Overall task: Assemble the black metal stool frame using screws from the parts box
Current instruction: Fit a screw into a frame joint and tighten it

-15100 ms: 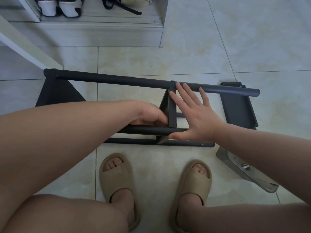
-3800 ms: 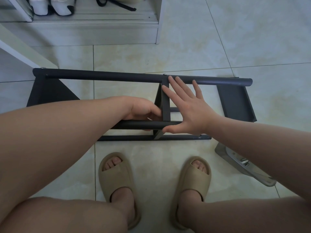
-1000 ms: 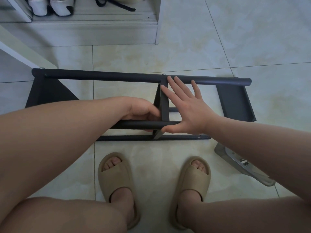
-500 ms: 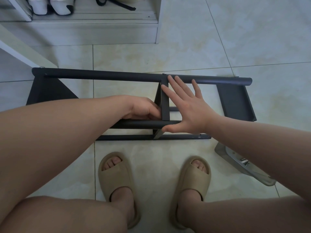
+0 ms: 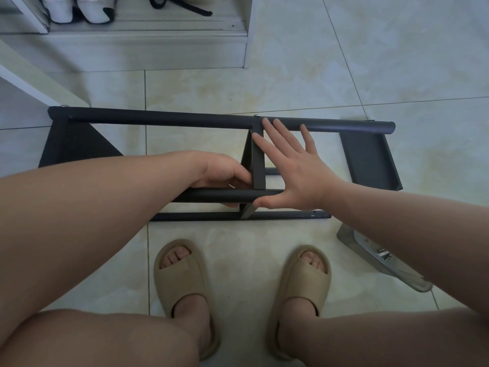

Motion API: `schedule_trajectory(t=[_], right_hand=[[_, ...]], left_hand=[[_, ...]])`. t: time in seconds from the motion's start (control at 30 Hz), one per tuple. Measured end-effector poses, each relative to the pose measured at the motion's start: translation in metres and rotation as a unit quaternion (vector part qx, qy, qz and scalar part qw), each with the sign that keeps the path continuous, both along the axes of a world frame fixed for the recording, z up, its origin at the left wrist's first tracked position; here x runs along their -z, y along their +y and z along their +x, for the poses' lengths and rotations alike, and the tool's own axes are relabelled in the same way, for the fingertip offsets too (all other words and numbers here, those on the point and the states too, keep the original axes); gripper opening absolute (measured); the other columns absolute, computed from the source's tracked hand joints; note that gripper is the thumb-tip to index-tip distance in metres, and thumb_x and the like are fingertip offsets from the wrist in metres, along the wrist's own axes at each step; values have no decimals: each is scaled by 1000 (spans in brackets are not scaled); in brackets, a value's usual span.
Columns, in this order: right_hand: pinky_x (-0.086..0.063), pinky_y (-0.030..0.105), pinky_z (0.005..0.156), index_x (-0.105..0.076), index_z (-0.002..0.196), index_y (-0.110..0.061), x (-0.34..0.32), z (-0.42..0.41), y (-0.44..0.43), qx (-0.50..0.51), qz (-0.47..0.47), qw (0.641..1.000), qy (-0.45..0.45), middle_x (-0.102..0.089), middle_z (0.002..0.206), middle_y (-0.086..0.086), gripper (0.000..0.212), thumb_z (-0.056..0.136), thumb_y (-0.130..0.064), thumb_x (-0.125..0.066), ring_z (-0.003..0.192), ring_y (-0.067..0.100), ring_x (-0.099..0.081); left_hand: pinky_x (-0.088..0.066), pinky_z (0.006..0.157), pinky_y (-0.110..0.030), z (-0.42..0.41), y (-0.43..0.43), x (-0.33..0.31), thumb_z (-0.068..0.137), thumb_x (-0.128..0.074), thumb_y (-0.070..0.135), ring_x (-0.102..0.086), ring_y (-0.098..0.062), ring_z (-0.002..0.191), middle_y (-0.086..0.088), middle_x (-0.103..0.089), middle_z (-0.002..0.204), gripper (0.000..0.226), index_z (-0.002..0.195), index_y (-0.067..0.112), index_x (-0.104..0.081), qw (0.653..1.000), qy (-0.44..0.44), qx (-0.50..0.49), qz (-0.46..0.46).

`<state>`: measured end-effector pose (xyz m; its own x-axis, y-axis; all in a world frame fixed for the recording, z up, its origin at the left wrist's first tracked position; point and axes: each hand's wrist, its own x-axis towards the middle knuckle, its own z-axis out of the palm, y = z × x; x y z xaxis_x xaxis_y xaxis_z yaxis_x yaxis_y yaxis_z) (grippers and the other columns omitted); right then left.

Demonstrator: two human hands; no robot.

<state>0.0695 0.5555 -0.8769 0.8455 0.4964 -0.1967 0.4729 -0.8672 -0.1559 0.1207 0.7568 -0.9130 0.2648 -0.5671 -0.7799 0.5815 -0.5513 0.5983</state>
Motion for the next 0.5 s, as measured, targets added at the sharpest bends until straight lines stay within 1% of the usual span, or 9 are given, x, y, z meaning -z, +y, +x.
schedule_trajectory(t=[0.07,0.17,0.23,0.43,0.5], right_hand=[[10,59,122,0,163,-24,0,0,0,0,-1,1000,0,16,169,2,121,69,-93,-35,155,18,18],[10,59,122,-1,163,-24,1,1,0,-1,-2,1000,0,16,169,2,122,69,-93,-34,155,19,18],[10,59,122,-1,163,-24,1,1,0,-1,-2,1000,-1,15,169,2,122,69,-94,-34,155,19,18],[10,58,122,-2,163,-24,1,0,1,2,2,1000,-1,15,169,2,123,68,-94,-36,155,18,18],[10,58,122,-2,163,-24,1,0,1,2,0,1000,-1,15,169,2,123,68,-94,-36,155,18,18]], left_hand=[[-57,85,-35,0,-1,-1,96,-57,19,-66,-20,91,-5,-74,91,20,106,11,-72,999,-17,10,28],[-54,79,-35,0,-4,-4,93,-58,10,-67,-21,78,-8,-73,81,13,94,7,-71,998,-52,12,14],[-52,75,-29,-1,-4,-4,91,-58,4,-68,-21,76,-9,-73,81,12,89,6,-70,998,-70,1,3],[-53,63,-20,-1,-2,-3,90,-56,-2,-70,-14,69,-5,-73,75,18,83,8,-69,998,-64,-15,-15],[-54,64,-20,-1,-2,-2,91,-55,-3,-70,-15,71,-6,-73,77,18,85,8,-68,998,-62,-18,-21]])
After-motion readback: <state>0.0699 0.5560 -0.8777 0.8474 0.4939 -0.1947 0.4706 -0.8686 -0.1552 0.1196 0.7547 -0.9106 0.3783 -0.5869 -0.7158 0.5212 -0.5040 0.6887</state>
